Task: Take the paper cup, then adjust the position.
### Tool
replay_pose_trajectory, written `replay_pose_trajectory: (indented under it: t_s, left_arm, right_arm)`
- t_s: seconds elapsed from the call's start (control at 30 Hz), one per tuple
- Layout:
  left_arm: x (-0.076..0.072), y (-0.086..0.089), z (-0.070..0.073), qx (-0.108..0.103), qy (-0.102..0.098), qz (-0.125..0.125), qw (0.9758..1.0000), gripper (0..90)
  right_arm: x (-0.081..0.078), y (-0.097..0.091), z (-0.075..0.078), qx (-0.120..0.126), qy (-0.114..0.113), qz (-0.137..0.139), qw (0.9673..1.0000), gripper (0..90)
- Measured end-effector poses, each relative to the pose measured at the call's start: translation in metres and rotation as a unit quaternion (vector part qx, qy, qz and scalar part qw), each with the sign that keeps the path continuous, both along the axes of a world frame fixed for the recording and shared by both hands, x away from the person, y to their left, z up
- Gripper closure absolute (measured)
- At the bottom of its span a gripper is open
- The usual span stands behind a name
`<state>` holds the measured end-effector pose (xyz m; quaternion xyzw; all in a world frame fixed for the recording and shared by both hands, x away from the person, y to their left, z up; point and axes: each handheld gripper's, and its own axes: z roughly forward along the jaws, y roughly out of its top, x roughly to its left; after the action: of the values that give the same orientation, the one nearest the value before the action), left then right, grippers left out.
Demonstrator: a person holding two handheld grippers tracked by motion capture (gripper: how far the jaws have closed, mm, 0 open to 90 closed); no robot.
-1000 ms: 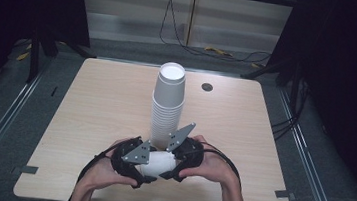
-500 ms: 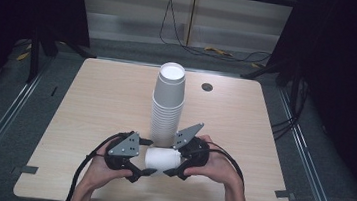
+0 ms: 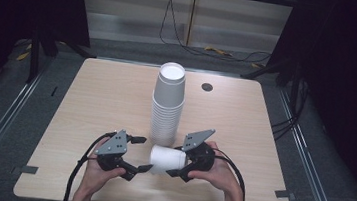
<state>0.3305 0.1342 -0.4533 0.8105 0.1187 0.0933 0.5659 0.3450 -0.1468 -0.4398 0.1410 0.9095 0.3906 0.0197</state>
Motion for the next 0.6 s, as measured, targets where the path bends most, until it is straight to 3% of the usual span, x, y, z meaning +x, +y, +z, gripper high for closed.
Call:
replay_pose_trajectory:
  t_s: [0.13,0.6]
  left_arm:
    - [-0.001,0.003,-0.004,-0.007,0.005,0.002,1.0000,15.8]
    - [-0.005,0.004,-0.012,-0.027,0.019,0.006,0.9994,15.7]
  right_arm:
    - [-0.004,-0.007,-0.001,0.031,-0.001,-0.004,0.9995,22.6]
    - [-0.008,-0.014,-0.014,0.080,-0.012,-0.022,0.9965,22.6]
